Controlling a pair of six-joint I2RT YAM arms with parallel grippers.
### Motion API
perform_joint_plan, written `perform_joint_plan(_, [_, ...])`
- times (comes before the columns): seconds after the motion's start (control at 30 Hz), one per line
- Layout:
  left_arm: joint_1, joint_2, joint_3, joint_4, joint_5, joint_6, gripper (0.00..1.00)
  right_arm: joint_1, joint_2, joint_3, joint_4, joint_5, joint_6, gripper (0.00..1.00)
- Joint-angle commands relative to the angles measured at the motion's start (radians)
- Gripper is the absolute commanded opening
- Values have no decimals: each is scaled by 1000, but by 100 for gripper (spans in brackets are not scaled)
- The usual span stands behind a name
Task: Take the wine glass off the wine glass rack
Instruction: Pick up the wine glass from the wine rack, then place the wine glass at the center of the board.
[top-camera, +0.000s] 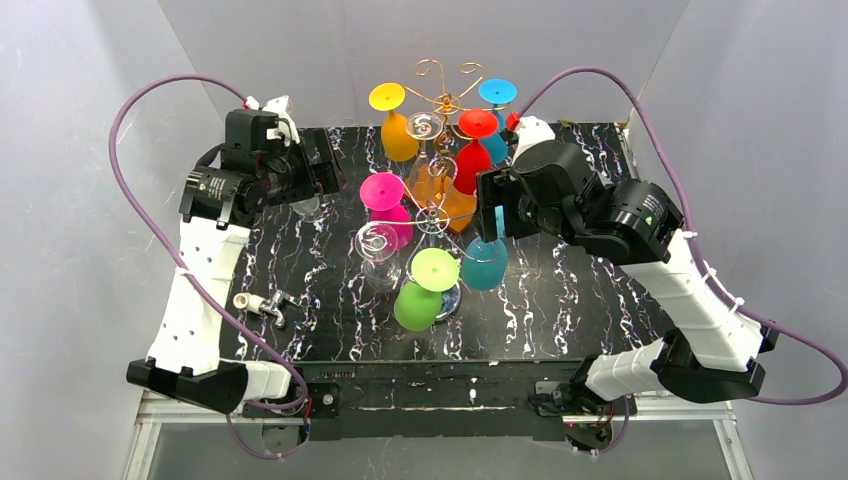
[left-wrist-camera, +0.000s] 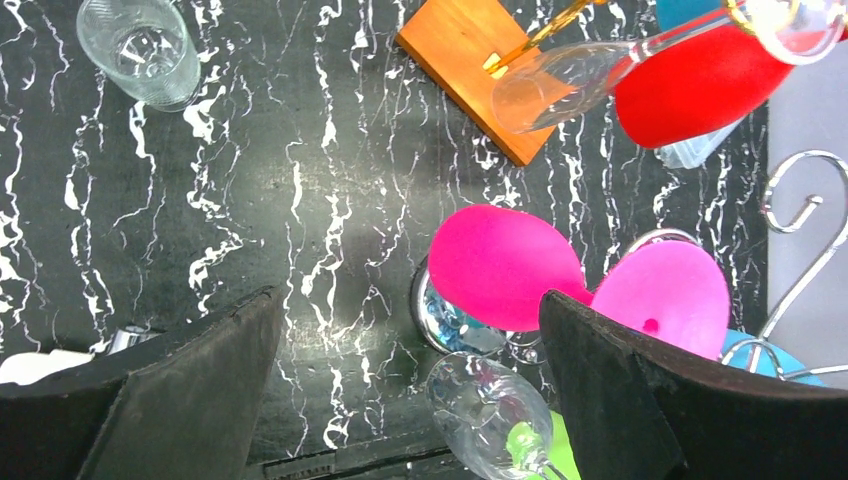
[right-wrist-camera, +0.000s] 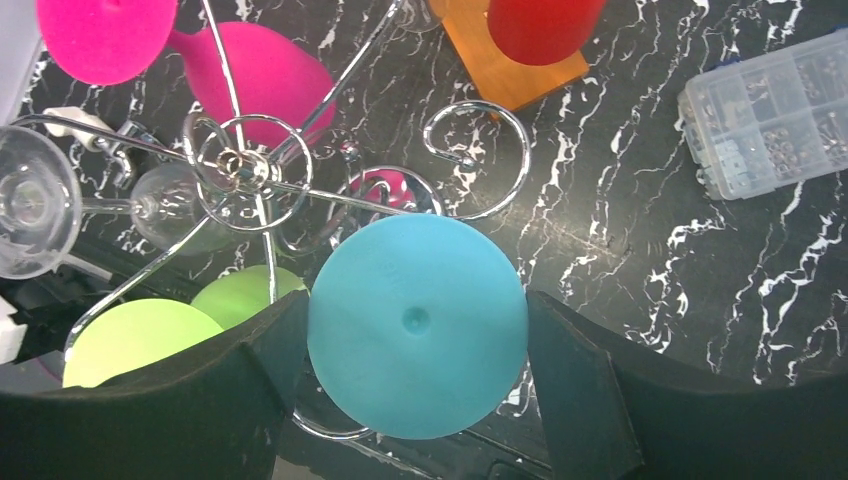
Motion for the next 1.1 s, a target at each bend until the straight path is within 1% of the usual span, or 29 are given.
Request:
perform_joint_plan(0.0, [-2,0,59,0,69,10,99,4,-13,31,-37,72,11,51])
perform_joint_plan(0.13, [-2,14,108,7,141,-14,99,4,-11,57,-81,126,11,50])
perform_joint_plan(0.33, [-3,49,206,18,207,-46,99,4,9,122,-147,221,12,51])
perform_joint_plan(0.57, [-15,90,268,82,329,-110,99,4,51,203,-150,330,3,51])
perform_joint_plan(0.63, [-41,122,320,114,374,-142,99,3,70,258,-139,370,-10,51])
perform_joint_plan(0.7, [-104,176,378,188,428,-205,99,4,82,344,-135,412,-47,52])
perform_joint_plan(0.77, [-151,204,391,217,430,-225,99,4,79,382,-150,435,-61,52])
perform_joint_plan(0.83, [-211,242,403,249,429,-249,99,4,34,372,-136,461,-67,51])
perform_joint_plan(0.87, [-242,263,412,265,428,-262,95,4,-14,344,-98,468,-71,51])
perform_joint_plan(0.9, [-268,284,420,284,431,-276,94,4,-43,329,-63,474,-76,51])
perform_joint_plan(1.0, [-318,320,424,330,437,-318,90,3,-86,328,-6,470,-92,51])
perform_joint_plan(1.07, [-336,337,422,346,440,-330,89,4,-97,324,17,458,-97,51])
